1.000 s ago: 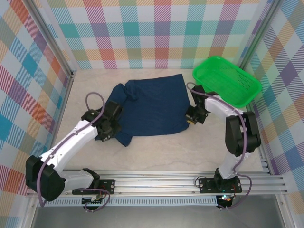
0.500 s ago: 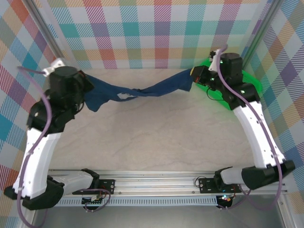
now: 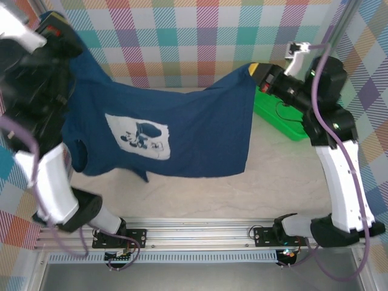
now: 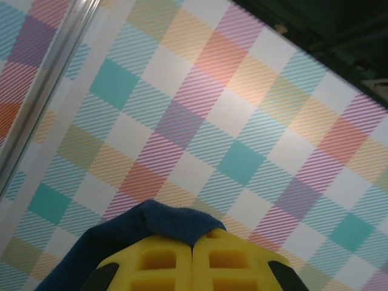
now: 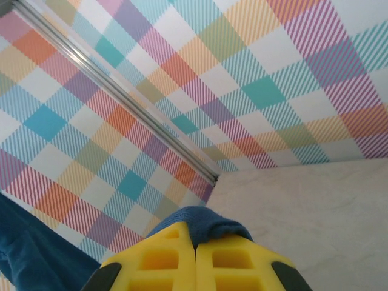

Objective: Fold and stack the t-shirts

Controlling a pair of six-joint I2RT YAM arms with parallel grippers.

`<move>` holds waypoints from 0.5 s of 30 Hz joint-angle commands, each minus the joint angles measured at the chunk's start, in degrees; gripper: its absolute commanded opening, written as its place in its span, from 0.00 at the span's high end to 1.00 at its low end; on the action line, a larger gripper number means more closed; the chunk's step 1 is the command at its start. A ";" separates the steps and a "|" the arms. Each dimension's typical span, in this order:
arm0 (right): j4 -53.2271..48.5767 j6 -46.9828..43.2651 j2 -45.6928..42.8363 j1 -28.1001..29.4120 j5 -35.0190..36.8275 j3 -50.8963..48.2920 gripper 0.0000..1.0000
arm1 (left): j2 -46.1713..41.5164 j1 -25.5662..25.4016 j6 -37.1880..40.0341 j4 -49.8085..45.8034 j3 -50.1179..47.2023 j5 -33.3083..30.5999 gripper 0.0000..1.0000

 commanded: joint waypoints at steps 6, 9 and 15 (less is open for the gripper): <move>5.34 6.31 19.82 -0.08 -3.62 9.68 1.00 | 18.27 17.04 -14.91 4.50 0.04 29.17 1.00; 3.25 5.74 25.08 -0.38 -3.44 17.21 1.00 | 18.90 20.05 -18.84 8.34 1.76 34.88 1.00; -0.94 5.85 30.11 -3.27 -3.20 30.60 1.00 | 14.16 25.45 -23.08 11.13 3.58 40.02 1.00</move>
